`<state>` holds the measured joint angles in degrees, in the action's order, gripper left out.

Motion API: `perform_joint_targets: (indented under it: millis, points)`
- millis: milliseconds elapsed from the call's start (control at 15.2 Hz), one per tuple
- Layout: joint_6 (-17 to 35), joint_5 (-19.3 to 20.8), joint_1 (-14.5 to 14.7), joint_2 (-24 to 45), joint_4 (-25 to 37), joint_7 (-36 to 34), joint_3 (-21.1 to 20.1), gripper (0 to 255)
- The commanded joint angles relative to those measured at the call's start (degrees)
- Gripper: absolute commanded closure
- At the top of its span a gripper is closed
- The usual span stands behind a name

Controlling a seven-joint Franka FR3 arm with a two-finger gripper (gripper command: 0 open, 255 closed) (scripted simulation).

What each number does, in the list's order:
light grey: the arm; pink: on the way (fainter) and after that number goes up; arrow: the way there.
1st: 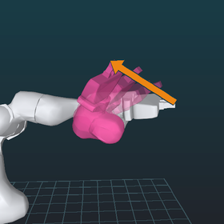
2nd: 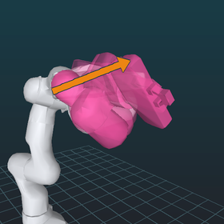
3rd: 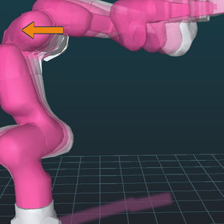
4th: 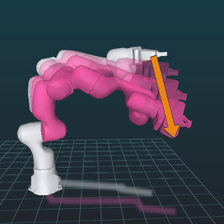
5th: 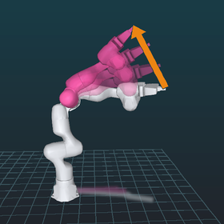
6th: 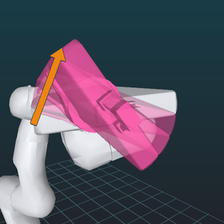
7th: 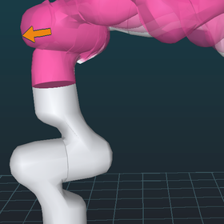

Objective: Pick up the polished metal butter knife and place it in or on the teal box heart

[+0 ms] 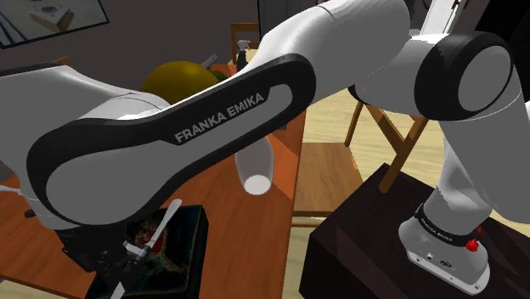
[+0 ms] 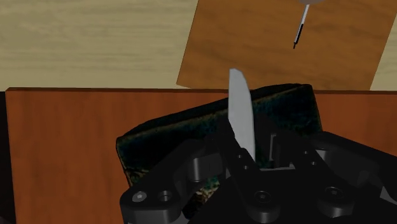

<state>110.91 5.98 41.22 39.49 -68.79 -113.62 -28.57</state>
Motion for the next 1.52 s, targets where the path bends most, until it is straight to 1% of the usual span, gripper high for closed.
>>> perform_joint_targets:
  millis: [0, 396, 462, 792, 1056, 1452]
  points:
    - [0.6, 0.0, -0.2, 0.1, -0.5, 0.2, 0.1, 255]
    - [0.6, 0.0, -0.2, 0.2, -0.5, 0.2, 0.1, 255]
    - [0.6, 0.0, -0.2, 0.2, -0.5, 0.2, 0.1, 0]
    - [0.6, 0.0, -0.2, 0.2, -0.5, 0.2, 0.1, 0]
    - [-5.6, -0.6, -0.6, -1.4, 4.3, 0.6, -0.3, 0]
    - [-5.6, -0.6, -0.6, -1.4, 4.3, 0.6, -0.3, 0]
